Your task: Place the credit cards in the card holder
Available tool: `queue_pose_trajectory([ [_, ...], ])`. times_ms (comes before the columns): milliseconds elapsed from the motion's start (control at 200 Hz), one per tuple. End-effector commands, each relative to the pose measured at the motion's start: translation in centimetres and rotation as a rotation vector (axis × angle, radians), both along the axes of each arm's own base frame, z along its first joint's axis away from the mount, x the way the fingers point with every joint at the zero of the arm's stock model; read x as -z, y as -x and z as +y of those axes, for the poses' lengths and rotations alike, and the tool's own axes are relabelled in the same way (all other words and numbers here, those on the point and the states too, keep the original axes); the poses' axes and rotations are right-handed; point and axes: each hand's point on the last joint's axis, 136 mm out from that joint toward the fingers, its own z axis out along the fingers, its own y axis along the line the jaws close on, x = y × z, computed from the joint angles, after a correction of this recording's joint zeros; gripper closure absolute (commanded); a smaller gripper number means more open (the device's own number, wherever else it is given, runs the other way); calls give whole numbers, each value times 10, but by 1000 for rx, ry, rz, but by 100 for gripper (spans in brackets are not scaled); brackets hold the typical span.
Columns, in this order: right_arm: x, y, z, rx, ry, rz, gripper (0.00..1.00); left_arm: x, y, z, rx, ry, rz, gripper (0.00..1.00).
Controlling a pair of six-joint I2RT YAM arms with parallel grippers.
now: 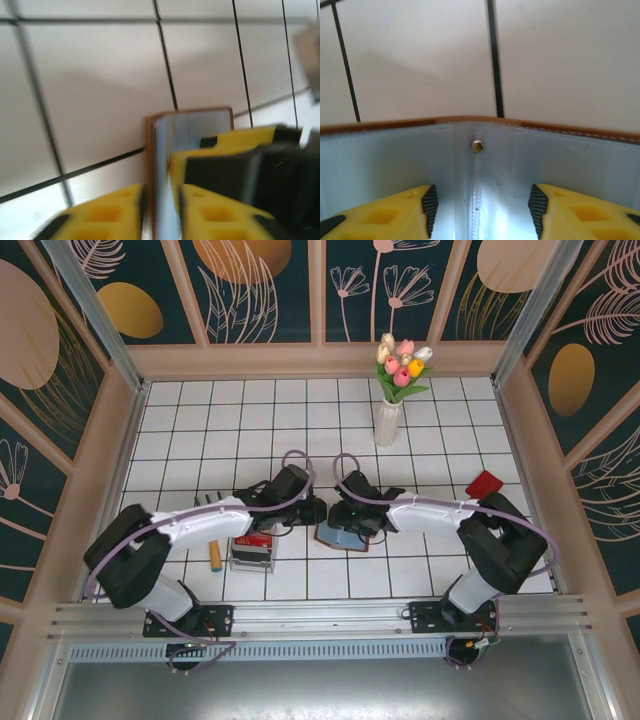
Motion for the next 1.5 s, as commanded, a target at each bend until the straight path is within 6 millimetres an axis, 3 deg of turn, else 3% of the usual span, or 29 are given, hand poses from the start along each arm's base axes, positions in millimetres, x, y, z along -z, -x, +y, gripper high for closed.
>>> queue_pose_trajectory([
  [0,31,21,-32,-46,262,44,35,-25,-13,45,-183,-93,-113,64],
  [130,48,27,-33,-94,403,54,30,-38,-14,94,-339,-145,-156,50],
  [295,69,37,-40,-119,658,57,27,-26,-7,165,-537,-181,-124,39],
  [400,78,43,-32,-135,709,55,26,-20,4,191,-618,-171,-119,33],
  [480,72,40,-20,-129,661,44,25,-12,11,199,-649,-148,-96,31],
  [570,47,26,-6,-104,573,-7,25,-4,19,204,-669,-139,-71,28],
  [791,-44,-14,34,-122,337,-169,19,2,29,199,-634,-87,-49,19],
  [936,-77,-15,65,-174,135,-184,17,9,35,185,-577,-21,-18,11],
  [1196,-78,17,127,-271,-250,-45,20,18,40,166,-513,61,29,7],
  [1491,-61,31,156,-324,-375,61,49,24,43,163,-506,85,44,20],
])
